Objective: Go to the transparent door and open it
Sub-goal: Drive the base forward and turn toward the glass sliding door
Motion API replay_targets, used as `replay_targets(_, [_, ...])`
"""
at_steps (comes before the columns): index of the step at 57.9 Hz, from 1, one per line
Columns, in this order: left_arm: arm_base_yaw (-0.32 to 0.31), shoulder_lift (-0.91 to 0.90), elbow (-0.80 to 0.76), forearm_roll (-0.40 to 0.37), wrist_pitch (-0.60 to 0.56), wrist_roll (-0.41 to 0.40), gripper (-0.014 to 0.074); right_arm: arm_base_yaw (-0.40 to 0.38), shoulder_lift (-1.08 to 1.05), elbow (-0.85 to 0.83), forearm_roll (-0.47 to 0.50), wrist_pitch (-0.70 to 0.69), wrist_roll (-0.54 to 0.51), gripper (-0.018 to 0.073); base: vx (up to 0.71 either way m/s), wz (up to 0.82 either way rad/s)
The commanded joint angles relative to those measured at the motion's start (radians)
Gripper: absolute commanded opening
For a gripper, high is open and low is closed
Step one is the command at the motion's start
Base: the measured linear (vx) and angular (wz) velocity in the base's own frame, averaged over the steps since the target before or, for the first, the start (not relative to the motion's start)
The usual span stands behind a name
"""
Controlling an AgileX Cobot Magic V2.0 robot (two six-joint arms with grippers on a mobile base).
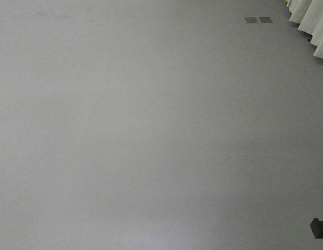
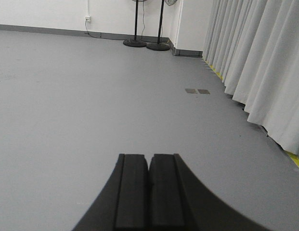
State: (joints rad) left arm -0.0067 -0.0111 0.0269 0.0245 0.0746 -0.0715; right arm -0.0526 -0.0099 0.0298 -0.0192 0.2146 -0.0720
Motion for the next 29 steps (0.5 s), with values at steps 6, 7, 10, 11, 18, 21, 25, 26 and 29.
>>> replay_targets(6, [-0.004, 0.009, 0.028, -0.009, -0.080, -0.010, -0.0003, -0.004, -0.015, 0.014, -0.001, -0.084, -0.003, -0.0005, 0.00, 0.00])
replay_targets(7, [-0.004, 0.009, 0.028, -0.009, -0.080, -0.010, -0.0003, -0.004, -0.015, 0.014, -0.001, -0.084, -0.003, -0.0005, 0.00, 0.00])
replay_targets(10, [-0.004, 0.009, 0.028, -0.009, -0.080, -0.010, -0.0003, -0.004, -0.015, 0.014, -0.001, -0.084, -0.003, -0.0005, 0.00, 0.00])
replay_targets(11, [-0.004, 0.009, 0.028, -0.009, -0.080, -0.010, -0.0003, -0.004, -0.015, 0.014, -0.001, -0.084, -0.003, -0.0005, 0.00, 0.00])
replay_targets(18, [-0.004, 0.009, 0.028, -0.009, -0.080, -0.010, -0.0003, -0.004, -0.015, 0.014, -0.001, -0.084, -0.003, -0.0005, 0.01, 0.01])
replay_targets(21, [-0.004, 0.009, 0.028, -0.009, -0.080, -0.010, -0.0003, -0.004, -0.015, 0.014, -0.001, -0.084, -0.003, -0.0005, 0.03, 0.01])
replay_targets(25, [-0.004, 0.009, 0.028, -0.009, -0.080, -0.010, -0.0003, -0.004, -0.015, 0.014, -0.001, -0.084, -0.003, -0.0005, 0.05, 0.01])
replay_targets(26, [-0.004, 0.009, 0.028, -0.009, -0.080, -0.010, -0.0003, -0.004, -0.015, 0.014, -0.001, -0.084, -0.003, -0.0005, 0.06, 0.02])
replay_targets(29, [-0.004, 0.009, 0.028, -0.009, -0.080, -0.010, -0.0003, -0.004, -0.015, 0.014, -0.001, -0.084, -0.003, -0.0005, 0.08, 0.02])
